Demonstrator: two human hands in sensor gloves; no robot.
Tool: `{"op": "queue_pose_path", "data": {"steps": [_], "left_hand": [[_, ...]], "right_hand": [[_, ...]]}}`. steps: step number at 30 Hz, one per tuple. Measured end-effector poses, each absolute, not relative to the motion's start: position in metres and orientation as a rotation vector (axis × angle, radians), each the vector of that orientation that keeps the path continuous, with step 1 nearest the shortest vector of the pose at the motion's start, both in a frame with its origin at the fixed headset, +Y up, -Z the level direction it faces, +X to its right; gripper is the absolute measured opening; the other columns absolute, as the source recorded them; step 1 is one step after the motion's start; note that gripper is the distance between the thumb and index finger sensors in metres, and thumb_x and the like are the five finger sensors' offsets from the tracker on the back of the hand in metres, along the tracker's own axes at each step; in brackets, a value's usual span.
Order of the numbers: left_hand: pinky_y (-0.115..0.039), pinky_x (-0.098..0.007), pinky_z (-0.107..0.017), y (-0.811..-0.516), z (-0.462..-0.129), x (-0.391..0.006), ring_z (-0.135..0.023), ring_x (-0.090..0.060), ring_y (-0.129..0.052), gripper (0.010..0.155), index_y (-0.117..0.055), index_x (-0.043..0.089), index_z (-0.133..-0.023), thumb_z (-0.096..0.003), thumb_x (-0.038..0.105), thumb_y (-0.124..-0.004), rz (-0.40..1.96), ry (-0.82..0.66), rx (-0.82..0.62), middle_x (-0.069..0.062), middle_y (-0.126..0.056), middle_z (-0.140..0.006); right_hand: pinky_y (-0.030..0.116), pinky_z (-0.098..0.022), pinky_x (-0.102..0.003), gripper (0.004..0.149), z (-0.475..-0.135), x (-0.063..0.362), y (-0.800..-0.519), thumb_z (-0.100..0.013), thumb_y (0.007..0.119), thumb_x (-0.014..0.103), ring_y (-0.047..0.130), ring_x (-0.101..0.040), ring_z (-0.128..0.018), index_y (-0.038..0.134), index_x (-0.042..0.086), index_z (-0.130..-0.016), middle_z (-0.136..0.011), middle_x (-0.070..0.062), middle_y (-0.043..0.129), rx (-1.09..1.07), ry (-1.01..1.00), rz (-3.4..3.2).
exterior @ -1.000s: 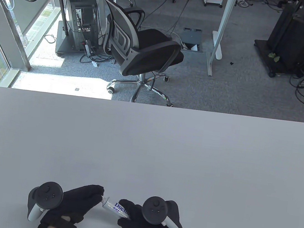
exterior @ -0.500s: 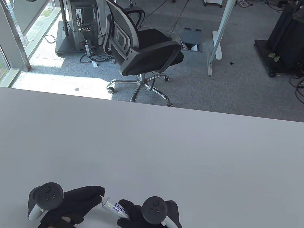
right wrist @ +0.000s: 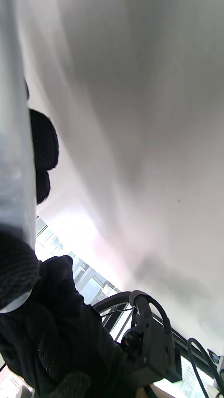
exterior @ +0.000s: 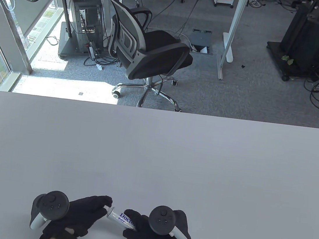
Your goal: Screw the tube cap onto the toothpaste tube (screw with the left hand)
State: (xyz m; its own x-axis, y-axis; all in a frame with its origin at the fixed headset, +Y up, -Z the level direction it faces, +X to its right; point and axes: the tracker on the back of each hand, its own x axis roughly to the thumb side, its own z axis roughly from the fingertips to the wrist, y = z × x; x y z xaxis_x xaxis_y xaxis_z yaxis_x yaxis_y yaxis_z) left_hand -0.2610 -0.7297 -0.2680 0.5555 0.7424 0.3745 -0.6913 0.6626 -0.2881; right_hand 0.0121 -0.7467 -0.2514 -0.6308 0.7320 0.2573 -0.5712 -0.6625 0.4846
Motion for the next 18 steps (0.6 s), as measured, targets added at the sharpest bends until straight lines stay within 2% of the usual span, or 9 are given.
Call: {"op": "queue_pose_path", "data": {"steps": [2,4,7,11,13,15,18], "left_hand": [[-0.068,-0.058,-0.066,-0.7316,-0.2674,-0.2624,-0.074,-0.027,-0.094,0.057,-0.073,0.024,-0.106,-0.0558,0.051,-0.077,0.847,-0.456,-0.099,-0.006,-0.089,-0.091],[-0.069,-0.058,-0.065,-0.7325,-0.2670,-0.2633,-0.070,-0.028,-0.094,0.060,-0.076,0.022,-0.103,-0.0557,0.059,-0.071,0.827,-0.427,-0.082,-0.007,-0.091,-0.087],[-0.072,-0.056,-0.062,-0.7311,-0.2675,-0.2624,-0.063,-0.026,-0.097,0.051,-0.083,0.021,-0.095,-0.0563,0.052,-0.072,0.829,-0.438,-0.083,-0.006,-0.095,-0.079],[-0.070,-0.057,-0.066,-0.7276,-0.2677,-0.2601,-0.071,-0.024,-0.095,0.050,-0.074,0.024,-0.103,-0.0550,0.037,-0.076,0.841,-0.511,-0.116,-0.005,-0.090,-0.088],[-0.069,-0.057,-0.066,-0.7289,-0.2675,-0.2607,-0.074,-0.026,-0.094,0.052,-0.072,0.024,-0.106,-0.0568,0.041,-0.076,0.845,-0.490,-0.109,-0.005,-0.089,-0.091],[-0.068,-0.058,-0.066,-0.7317,-0.2669,-0.2616,-0.074,-0.028,-0.093,0.061,-0.070,0.022,-0.107,-0.0564,0.056,-0.072,0.835,-0.454,-0.108,-0.007,-0.088,-0.092],[-0.069,-0.057,-0.064,-0.7319,-0.2673,-0.2618,-0.068,-0.028,-0.095,0.056,-0.080,0.023,-0.098,-0.0568,0.058,-0.068,0.797,-0.428,-0.097,-0.006,-0.092,-0.084]], "right_hand": [[0.058,-0.059,-0.072,0.054,-0.2517,0.0125,-0.7466,-0.058,0.075,0.029,0.069,-0.054,-0.083,0.051,0.025,-0.106,-0.099,-0.024,0.063,0.567,0.463,2.267],[0.059,-0.059,-0.071,0.055,-0.2513,0.0121,-0.7463,-0.058,0.075,0.032,0.069,-0.054,-0.083,0.051,0.025,-0.106,-0.099,-0.024,0.063,0.571,0.462,2.272],[0.058,-0.059,-0.071,0.054,-0.2514,0.0114,-0.7468,-0.058,0.075,0.033,0.069,-0.054,-0.083,0.051,0.025,-0.106,-0.099,-0.024,0.063,0.575,0.473,2.267],[0.059,-0.059,-0.071,0.054,-0.2513,0.0113,-0.7475,-0.058,0.075,0.033,0.069,-0.054,-0.083,0.051,0.025,-0.106,-0.099,-0.024,0.063,0.574,0.485,2.258],[0.059,-0.059,-0.071,0.055,-0.2515,0.0118,-0.7474,-0.058,0.074,0.032,0.069,-0.054,-0.083,0.051,0.025,-0.106,-0.099,-0.024,0.063,0.567,0.478,2.259],[0.059,-0.059,-0.071,0.054,-0.2516,0.0122,-0.7470,-0.058,0.074,0.032,0.068,-0.054,-0.083,0.051,0.025,-0.106,-0.099,-0.024,0.063,0.568,0.479,2.254],[0.059,-0.059,-0.071,0.054,-0.2512,0.0122,-0.7462,-0.058,0.074,0.033,0.069,-0.054,-0.083,0.051,0.025,-0.106,-0.099,-0.024,0.063,0.572,0.474,2.248]]}}
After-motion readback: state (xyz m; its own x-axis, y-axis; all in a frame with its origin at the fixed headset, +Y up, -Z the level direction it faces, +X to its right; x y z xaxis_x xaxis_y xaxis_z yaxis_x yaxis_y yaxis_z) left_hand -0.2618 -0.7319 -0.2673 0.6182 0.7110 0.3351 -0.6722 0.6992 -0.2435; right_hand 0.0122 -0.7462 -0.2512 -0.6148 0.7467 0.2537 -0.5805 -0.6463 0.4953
